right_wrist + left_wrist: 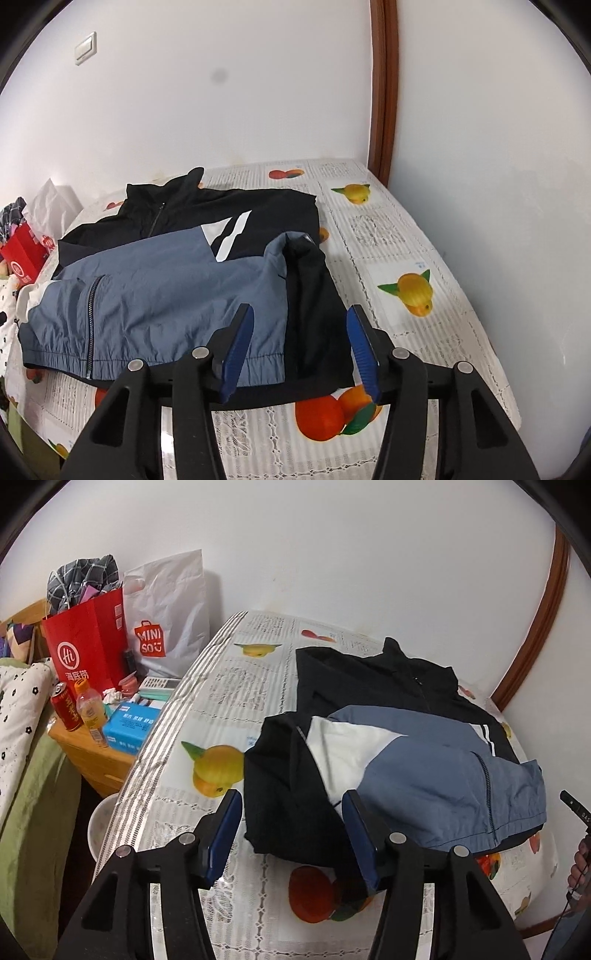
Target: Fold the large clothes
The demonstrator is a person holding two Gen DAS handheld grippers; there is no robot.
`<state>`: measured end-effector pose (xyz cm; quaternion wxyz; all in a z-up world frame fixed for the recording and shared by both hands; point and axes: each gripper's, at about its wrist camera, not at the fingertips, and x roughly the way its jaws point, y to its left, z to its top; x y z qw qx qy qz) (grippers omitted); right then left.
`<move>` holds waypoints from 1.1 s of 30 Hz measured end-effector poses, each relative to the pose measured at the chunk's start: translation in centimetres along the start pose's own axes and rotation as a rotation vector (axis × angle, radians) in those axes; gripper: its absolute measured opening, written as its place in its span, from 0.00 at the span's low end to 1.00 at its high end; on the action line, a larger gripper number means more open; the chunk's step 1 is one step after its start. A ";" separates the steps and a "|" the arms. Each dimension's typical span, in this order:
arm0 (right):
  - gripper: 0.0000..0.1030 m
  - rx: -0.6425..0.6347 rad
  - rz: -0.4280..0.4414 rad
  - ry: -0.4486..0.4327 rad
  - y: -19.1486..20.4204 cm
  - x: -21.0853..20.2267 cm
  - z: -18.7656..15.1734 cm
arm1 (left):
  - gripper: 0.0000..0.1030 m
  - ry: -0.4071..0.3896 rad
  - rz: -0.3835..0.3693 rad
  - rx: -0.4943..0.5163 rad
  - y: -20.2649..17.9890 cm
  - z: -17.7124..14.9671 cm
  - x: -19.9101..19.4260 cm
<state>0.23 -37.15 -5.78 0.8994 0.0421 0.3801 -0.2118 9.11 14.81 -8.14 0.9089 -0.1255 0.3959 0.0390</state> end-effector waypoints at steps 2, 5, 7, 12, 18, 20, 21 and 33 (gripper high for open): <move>0.50 0.008 0.014 0.016 0.2 0.0 0.0 | 0.52 -0.004 -0.010 -0.002 -0.2 0.0 -0.1; 0.50 0.015 0.029 0.034 0.4 0.2 -0.3 | 0.54 -0.009 -0.021 0.000 -0.4 0.2 -0.2; 0.50 0.013 0.029 0.044 0.7 0.4 -0.6 | 0.55 -0.007 -0.028 0.001 -0.6 0.1 -0.1; 0.50 0.006 0.036 0.054 1.4 1.0 -1.4 | 0.57 0.017 -0.076 0.009 -0.8 -0.3 0.3; 0.50 0.012 0.049 0.058 1.9 1.3 -1.9 | 0.57 0.033 -0.089 0.022 -1.4 -0.4 0.6; 0.50 0.018 0.058 0.051 1.9 1.2 -2.2 | 0.57 0.056 -0.107 0.020 -1.4 -0.6 0.8; 0.50 0.018 0.051 0.052 1.8 1.3 -2.4 | 0.57 0.062 -0.112 0.021 -1.4 -0.8 0.9; 0.49 0.020 0.047 0.050 2.0 3.5 -2.7 | 0.57 0.127 -0.142 0.039 -2.7 -2.2 3.4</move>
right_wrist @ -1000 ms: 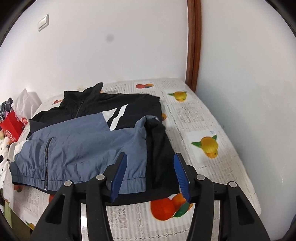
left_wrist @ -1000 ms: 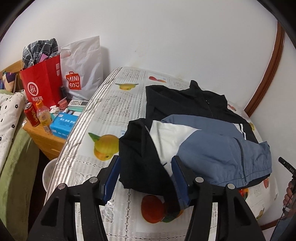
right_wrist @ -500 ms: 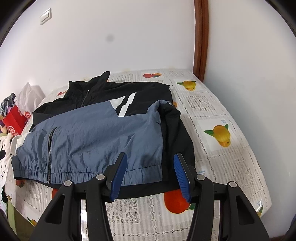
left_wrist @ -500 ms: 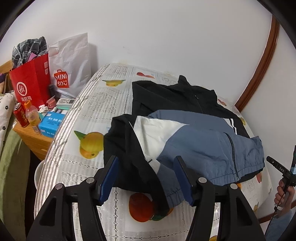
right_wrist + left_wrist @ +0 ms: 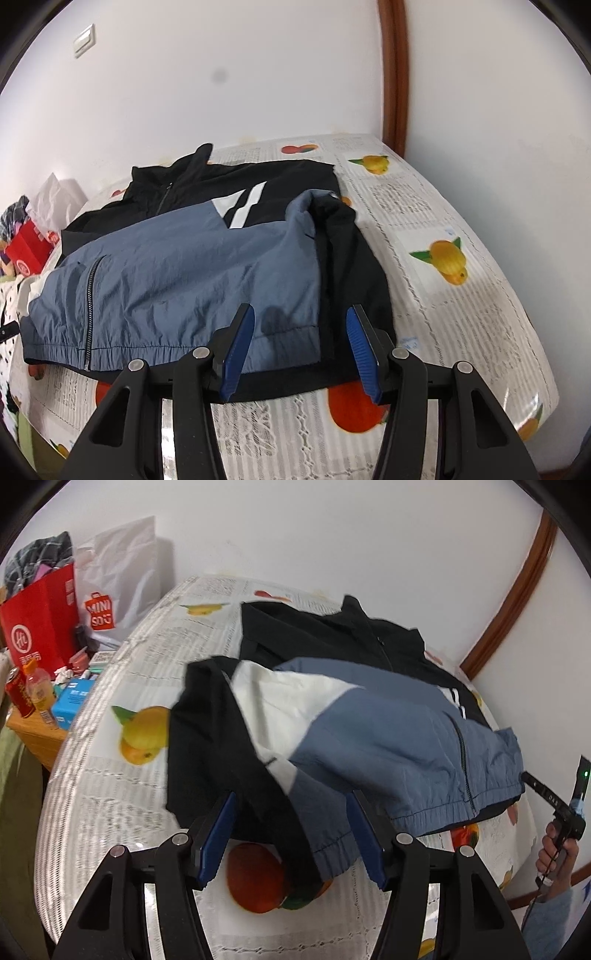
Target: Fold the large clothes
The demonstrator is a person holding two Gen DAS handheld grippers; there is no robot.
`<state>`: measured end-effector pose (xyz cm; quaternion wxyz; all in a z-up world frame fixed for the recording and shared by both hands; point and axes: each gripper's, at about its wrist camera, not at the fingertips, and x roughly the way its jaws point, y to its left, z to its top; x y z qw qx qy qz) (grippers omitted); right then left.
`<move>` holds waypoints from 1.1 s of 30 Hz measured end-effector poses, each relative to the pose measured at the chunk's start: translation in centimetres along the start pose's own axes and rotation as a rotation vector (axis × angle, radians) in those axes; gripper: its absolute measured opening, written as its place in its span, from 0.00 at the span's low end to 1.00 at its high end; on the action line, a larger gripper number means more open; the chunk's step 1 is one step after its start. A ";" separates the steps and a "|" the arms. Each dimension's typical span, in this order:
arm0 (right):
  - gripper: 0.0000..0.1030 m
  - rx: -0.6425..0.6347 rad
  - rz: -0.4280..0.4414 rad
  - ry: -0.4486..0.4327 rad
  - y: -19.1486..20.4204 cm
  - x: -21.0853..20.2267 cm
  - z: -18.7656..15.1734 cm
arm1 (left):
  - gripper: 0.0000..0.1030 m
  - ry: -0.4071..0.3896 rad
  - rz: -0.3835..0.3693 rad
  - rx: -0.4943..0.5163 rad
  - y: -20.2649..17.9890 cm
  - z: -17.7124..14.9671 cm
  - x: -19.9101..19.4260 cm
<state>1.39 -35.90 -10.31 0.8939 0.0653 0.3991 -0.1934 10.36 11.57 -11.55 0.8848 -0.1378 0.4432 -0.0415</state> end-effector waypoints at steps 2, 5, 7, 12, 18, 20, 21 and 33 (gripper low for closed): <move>0.46 -0.016 -0.001 0.007 0.6 0.7 0.2 | 0.57 0.022 0.000 0.003 -0.4 0.0 1.0; 0.45 -0.035 -0.027 0.013 1.2 1.9 0.3 | 0.56 0.066 0.020 0.006 -0.8 0.0 2.5; 0.42 -0.027 -0.041 0.024 1.4 2.7 0.4 | 0.48 0.084 0.035 0.013 -1.2 0.0 3.3; 0.16 -0.067 -0.024 -0.005 1.9 2.2 0.5 | 0.11 0.062 0.030 0.073 -2.6 0.9 2.6; 0.12 -0.037 0.083 -0.108 1.7 -1.1 2.9 | 0.08 -0.050 -0.027 0.090 -3.7 4.9 -0.3; 0.12 -0.009 0.120 -0.132 1.5 -1.6 4.1 | 0.08 -0.086 -0.028 0.094 -4.1 6.3 -0.7; 0.12 -0.001 0.123 -0.144 1.5 -1.8 4.9 | 0.08 -0.105 -0.029 0.097 -4.2 7.1 -0.8; 0.11 0.077 0.150 -0.184 1.8 2.4 12.3 | 0.08 -0.128 -0.013 0.023 -2.7 15.2 4.4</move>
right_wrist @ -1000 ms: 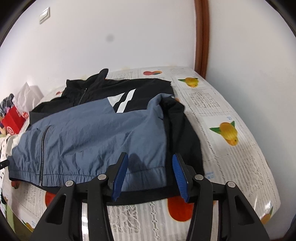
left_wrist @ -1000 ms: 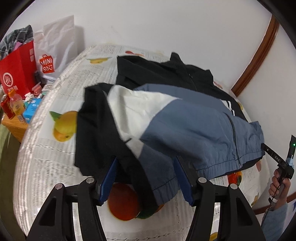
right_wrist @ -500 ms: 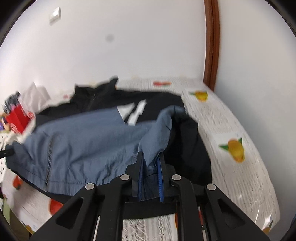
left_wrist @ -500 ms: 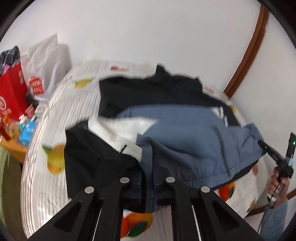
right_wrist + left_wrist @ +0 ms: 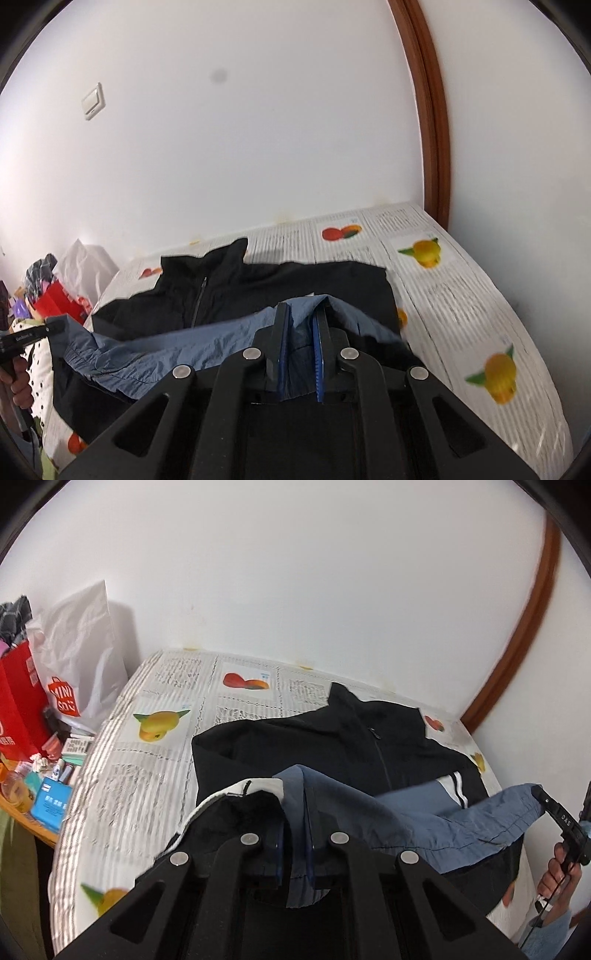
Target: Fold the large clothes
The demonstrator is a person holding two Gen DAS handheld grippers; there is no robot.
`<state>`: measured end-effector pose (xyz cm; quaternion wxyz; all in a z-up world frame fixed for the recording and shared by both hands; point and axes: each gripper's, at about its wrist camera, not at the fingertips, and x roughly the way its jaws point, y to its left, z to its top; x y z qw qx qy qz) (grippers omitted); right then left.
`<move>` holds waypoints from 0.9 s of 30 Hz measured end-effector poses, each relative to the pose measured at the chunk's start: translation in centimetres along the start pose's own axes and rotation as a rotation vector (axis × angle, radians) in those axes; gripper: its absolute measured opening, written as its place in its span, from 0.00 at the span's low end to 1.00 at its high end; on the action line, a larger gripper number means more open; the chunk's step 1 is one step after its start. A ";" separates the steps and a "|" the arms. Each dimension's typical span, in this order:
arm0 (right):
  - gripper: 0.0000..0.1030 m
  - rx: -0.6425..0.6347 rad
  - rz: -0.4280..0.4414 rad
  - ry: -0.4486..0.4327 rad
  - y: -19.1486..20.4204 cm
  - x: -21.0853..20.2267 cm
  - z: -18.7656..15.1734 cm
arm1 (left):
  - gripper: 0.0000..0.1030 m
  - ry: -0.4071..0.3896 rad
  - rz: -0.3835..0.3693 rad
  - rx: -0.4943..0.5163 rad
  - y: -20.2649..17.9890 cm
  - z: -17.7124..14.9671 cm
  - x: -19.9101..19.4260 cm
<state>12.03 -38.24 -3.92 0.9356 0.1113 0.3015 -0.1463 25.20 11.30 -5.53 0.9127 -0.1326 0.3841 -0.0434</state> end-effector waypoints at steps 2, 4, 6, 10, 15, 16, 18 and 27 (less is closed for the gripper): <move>0.11 0.005 -0.008 0.006 -0.2 1.8 0.6 | 0.08 0.020 0.010 -0.005 0.3 0.6 1.8; 0.11 0.014 -0.017 0.024 -0.6 3.7 0.8 | 0.08 0.043 0.028 0.001 0.4 0.9 3.6; 0.11 0.016 -0.036 0.053 -1.0 6.0 0.8 | 0.09 0.068 0.046 0.009 0.5 1.1 5.4; 0.11 0.024 -0.070 0.106 -1.9 9.4 0.4 | 0.12 0.109 0.054 -0.012 0.9 1.5 8.2; 0.14 0.052 -0.086 0.166 -2.7 12.5 0.5 | 0.18 0.142 0.043 -0.028 1.3 1.9 10.7; 0.14 0.060 -0.084 0.174 -2.8 12.9 0.6 | 0.23 0.151 0.043 -0.027 1.2 2.0 11.0; 0.16 0.066 -0.079 0.192 -2.9 13.5 1.1 | 0.34 0.174 0.027 -0.024 1.0 2.3 11.4; 0.52 -0.025 -0.055 0.009 -0.9 7.5 3.8 | 0.64 0.046 -0.104 0.060 -1.9 3.1 5.9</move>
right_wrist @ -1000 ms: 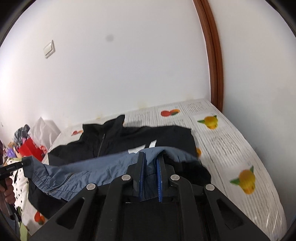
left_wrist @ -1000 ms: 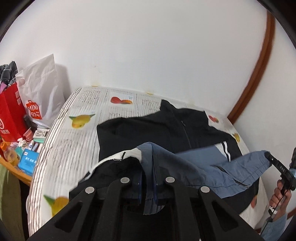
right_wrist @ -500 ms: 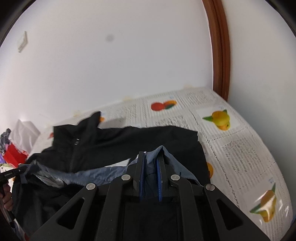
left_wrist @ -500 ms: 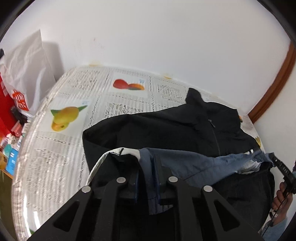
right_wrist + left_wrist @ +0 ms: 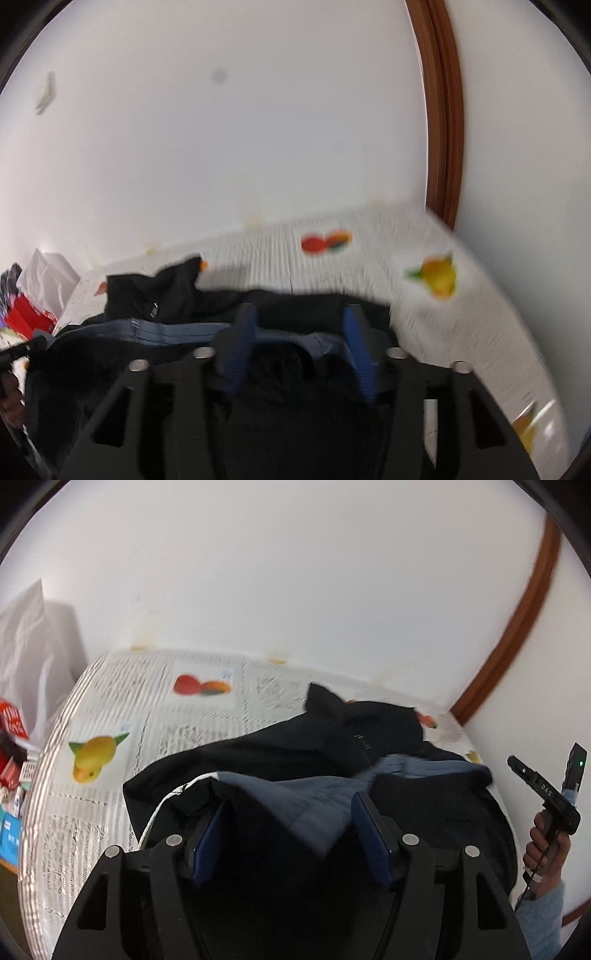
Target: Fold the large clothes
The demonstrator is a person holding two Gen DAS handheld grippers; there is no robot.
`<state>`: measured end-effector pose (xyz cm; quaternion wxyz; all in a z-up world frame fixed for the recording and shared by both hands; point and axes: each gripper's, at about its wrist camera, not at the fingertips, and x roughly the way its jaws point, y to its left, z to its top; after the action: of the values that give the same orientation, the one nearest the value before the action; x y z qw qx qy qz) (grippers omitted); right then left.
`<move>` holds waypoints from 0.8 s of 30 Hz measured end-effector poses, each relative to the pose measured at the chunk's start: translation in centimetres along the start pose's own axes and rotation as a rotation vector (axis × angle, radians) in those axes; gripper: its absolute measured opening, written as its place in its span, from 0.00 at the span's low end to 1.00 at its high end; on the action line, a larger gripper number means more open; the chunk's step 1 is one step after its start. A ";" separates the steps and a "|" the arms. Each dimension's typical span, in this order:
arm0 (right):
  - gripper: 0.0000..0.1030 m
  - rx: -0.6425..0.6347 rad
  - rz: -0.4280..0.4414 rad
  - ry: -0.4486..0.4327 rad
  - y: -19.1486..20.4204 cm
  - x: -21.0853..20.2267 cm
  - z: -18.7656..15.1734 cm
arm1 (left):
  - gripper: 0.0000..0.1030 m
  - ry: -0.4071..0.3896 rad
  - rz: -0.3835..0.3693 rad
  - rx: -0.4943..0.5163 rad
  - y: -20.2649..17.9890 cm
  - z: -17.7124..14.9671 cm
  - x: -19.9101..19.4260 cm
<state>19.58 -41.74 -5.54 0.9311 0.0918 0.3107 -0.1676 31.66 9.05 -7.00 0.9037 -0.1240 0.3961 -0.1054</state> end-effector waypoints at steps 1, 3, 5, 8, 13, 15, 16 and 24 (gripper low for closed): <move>0.52 -0.007 0.018 0.003 0.3 -0.3 0.0 | 0.66 -0.010 0.012 0.003 -0.1 0.0 -0.3; 0.52 -0.048 0.046 0.030 1.3 -0.1 -0.3 | 0.66 -0.052 0.069 0.028 -0.4 -0.2 -0.9; 0.52 -0.115 0.018 0.056 2.5 0.7 -1.0 | 0.66 -0.088 0.125 0.055 -0.5 -0.4 -1.4; 0.49 -0.209 -0.027 0.122 4.0 3.2 -2.1 | 0.68 -0.070 0.137 0.065 -0.1 -0.6 -0.8; 0.39 -0.278 -0.121 0.195 3.8 7.8 -3.4 | 0.68 -0.025 0.189 0.086 0.8 -1.0 2.4; 0.39 -0.276 -0.177 0.220 2.9 9.4 -3.5 | 0.68 -0.006 0.218 0.091 1.2 -1.3 3.8; 0.39 -0.263 -0.192 0.235 2.3 10.2 -3.5 | 0.68 0.005 0.234 0.087 1.6 -1.4 4.6; 0.39 -0.178 -0.121 0.270 -1.1 13.1 -3.2 | 0.68 0.053 0.280 0.037 2.8 -1.2 7.9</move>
<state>27.24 -45.16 -16.11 0.8736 0.0115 0.4513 -0.1815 36.32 9.25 -14.12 0.9009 -0.0478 0.4312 0.0112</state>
